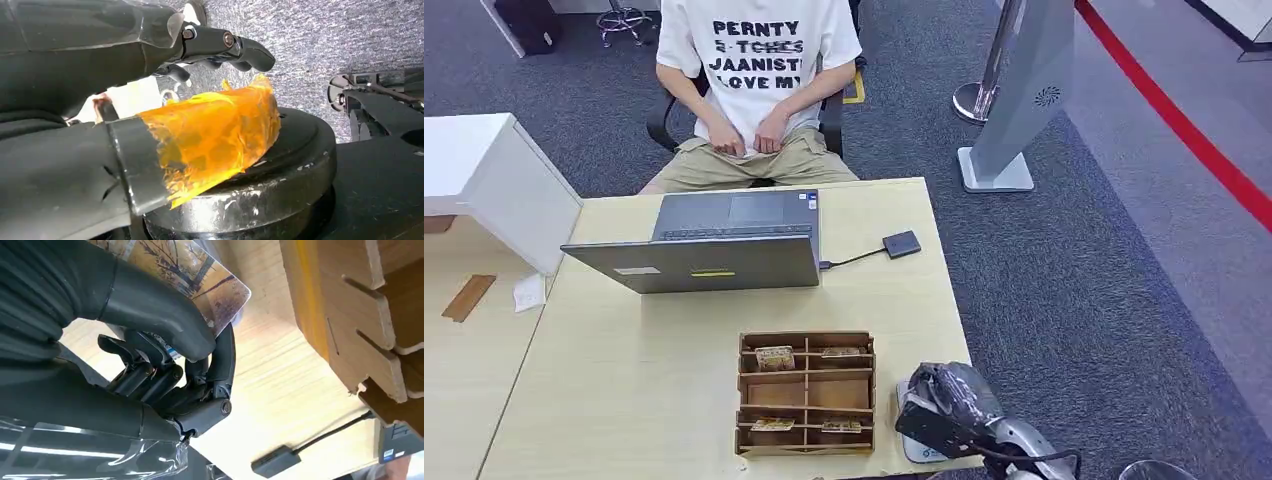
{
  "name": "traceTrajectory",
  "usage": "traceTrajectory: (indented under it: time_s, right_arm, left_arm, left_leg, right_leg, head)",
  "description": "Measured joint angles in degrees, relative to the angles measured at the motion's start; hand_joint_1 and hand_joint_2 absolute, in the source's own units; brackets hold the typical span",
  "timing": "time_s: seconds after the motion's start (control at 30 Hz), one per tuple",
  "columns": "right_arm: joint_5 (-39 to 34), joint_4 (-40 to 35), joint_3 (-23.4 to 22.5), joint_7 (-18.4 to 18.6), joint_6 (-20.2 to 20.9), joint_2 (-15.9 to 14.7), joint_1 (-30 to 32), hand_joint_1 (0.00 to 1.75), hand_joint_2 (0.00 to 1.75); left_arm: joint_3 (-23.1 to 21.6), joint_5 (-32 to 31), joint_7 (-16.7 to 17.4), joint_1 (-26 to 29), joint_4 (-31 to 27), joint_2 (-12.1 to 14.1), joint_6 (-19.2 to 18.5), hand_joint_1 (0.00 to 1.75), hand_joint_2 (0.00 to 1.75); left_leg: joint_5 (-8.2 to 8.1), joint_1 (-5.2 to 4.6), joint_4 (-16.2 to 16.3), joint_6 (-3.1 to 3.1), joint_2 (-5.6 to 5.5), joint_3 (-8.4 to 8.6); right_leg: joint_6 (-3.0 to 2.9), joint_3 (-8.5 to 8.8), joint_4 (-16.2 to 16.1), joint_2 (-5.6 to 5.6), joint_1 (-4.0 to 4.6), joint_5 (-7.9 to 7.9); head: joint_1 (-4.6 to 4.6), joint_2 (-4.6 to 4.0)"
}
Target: Pass the card to the sensor for recognition and then transmit it.
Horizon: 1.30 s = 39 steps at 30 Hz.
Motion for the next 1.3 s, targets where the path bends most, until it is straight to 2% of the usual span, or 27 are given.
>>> traceTrajectory:
  time_s: [1.3]
  right_arm:
    - [1.57,0.79,0.46,0.87,-0.9,0.24,-0.4,1.75,1.75]
  left_arm:
    - [0.0,0.0,0.26,0.0,0.0,-0.02,-0.07,0.0,0.0]
  left_leg:
    - [0.0,0.0,0.0,0.0,0.0,0.01]
  right_leg:
    - [0.0,0.0,0.0,0.0,0.0,0.0]
  head:
    - [-0.02,0.0]
